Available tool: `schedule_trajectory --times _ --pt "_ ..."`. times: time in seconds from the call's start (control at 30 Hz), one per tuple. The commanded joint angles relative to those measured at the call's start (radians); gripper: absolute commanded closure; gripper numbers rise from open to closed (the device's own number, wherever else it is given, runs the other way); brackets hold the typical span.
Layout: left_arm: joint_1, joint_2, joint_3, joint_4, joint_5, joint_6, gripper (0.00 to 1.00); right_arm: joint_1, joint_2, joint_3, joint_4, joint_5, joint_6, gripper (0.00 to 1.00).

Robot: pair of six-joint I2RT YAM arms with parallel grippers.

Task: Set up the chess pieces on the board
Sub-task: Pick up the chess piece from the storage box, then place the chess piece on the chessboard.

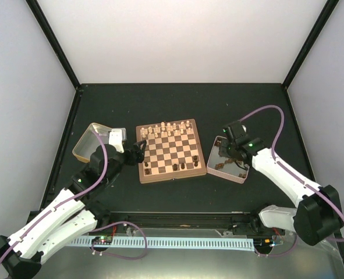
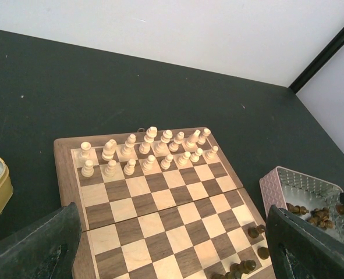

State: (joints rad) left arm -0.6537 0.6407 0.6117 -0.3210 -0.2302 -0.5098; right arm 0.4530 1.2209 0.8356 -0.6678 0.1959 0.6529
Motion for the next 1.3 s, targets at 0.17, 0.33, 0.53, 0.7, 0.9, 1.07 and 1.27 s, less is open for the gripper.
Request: schedule_trajectory --times 0.17,0.33,0.53,0.7,0.9,1.07,1.27 --pt "0.010 -0.010 0.014 -0.010 -0.018 -0.024 0.12 0.275 0.231 0.240 -0.007 -0.028 -0.013 0.98" --pt "0.012 -0.024 0.017 -0.027 -0.023 -0.022 0.12 0.359 0.420 0.380 -0.033 -0.002 -0.031 0.97" --pt "0.019 -0.032 0.015 -0.037 -0.025 -0.014 0.12 0.400 0.527 0.422 -0.059 0.010 -0.049 0.97" --pt "0.022 -0.027 0.012 -0.031 -0.019 -0.013 0.12 0.409 0.572 0.430 -0.055 0.015 -0.056 0.95" --pt "0.022 -0.029 0.013 -0.034 -0.017 -0.010 0.12 0.410 0.618 0.442 -0.052 0.020 -0.058 0.93" --pt "0.024 -0.033 0.010 -0.038 -0.014 -0.011 0.12 0.410 0.616 0.444 -0.056 0.031 -0.060 0.82" --pt "0.024 -0.033 0.012 -0.035 -0.011 -0.010 0.12 0.410 0.540 0.441 -0.043 0.047 -0.055 0.74"
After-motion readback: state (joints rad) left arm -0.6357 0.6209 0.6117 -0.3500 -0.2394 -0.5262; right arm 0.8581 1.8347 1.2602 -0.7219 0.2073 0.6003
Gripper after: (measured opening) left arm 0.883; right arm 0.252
